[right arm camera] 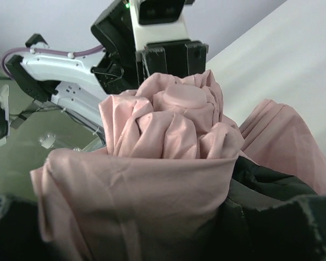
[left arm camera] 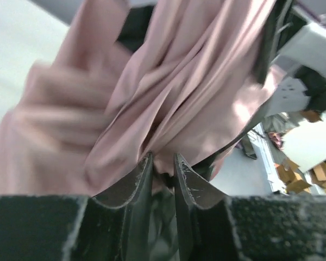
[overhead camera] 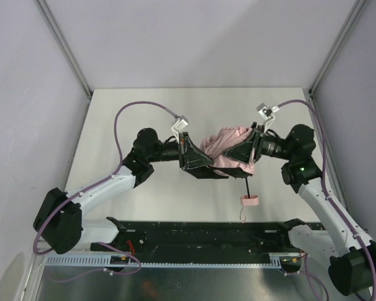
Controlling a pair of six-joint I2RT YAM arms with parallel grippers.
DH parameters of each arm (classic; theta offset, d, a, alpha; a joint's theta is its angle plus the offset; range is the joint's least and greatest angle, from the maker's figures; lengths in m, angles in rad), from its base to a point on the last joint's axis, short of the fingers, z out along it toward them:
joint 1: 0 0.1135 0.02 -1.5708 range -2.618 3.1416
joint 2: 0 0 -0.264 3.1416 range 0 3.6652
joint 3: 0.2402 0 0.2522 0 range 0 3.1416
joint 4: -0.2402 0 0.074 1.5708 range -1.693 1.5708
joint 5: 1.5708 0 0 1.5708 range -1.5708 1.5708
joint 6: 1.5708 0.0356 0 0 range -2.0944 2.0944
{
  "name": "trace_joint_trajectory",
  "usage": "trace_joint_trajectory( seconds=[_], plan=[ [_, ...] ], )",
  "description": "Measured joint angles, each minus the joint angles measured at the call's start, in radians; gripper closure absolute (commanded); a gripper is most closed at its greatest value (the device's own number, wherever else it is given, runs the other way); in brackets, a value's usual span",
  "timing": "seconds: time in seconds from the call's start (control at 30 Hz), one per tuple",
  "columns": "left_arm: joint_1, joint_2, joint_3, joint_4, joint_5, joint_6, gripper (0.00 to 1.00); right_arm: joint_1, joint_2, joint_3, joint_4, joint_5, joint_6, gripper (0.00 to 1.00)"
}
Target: Put away the umbrella
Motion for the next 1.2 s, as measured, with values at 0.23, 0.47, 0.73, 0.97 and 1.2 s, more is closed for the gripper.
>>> trace_joint_trajectory(
  seconds=[0.23,0.47,0.73,0.97,1.2],
  plan=[
    [0.051,-0.076,0.066,-0.366,-0.134,0.211,0.48,-0.183,-0.013,0.090,-0.064,-0.087,0.014,1.00],
    [0.181,-0.294,0.080,-0.529,-0.210,0.258,0.30,-0.217,0.081,0.400,-0.423,0.105,-0.278,1.00],
    [0.182,-0.352,0.072,-0.605,-0.312,0.251,0.11,-0.130,0.303,0.631,-0.650,0.867,-0.681,1.00],
    [0.169,-0.393,-0.020,-0.686,-0.539,0.166,0.06,0.087,0.550,0.721,-0.541,1.481,-1.104,1.00],
    [0.187,-0.452,-0.133,-0.723,-0.661,0.053,0.02,0.288,0.747,0.563,-0.346,1.719,-1.353,1.00]
  ],
)
